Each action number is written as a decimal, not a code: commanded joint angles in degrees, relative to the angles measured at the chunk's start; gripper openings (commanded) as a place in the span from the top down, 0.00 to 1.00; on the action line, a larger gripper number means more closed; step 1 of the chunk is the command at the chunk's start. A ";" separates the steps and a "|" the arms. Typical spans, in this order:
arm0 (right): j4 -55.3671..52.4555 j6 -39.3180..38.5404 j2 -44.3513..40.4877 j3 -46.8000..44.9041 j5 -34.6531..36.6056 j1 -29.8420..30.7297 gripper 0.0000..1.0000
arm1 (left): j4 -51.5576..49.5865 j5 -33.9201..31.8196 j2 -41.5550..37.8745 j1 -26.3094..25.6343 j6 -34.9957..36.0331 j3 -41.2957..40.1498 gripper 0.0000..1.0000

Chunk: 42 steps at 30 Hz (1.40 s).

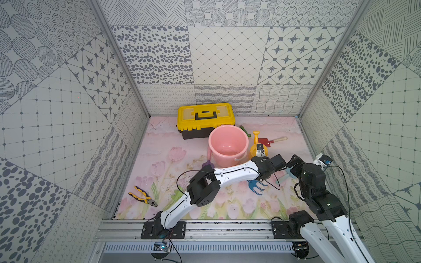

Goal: Organize the gardening tools
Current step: Place the gardening tool at the center of the board.

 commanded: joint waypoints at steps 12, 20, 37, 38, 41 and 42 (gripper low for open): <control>3.65 0.66 -0.40 0.54 -0.22 0.15 0.03 | -0.13 4.10 0.03 0.82 -0.81 -1.35 1.00; 3.68 0.79 -0.06 0.55 -0.71 0.12 0.03 | 0.48 5.39 0.14 1.01 -0.09 -1.35 0.77; 4.96 -0.26 0.90 0.38 -2.76 0.07 0.03 | 0.71 1.50 -8.23 -2.41 7.40 -1.65 0.30; 5.37 -0.65 1.25 0.37 -3.46 0.04 0.03 | 0.96 1.37 -9.48 -2.82 8.54 -2.08 0.25; 7.30 -2.16 1.98 0.00 -6.19 0.07 0.03 | 4.13 0.81 -13.84 -3.57 12.69 -6.24 0.08; 7.92 -2.51 2.16 -0.20 -6.97 0.08 0.03 | 6.49 0.70 -16.49 -3.75 14.55 -9.03 0.05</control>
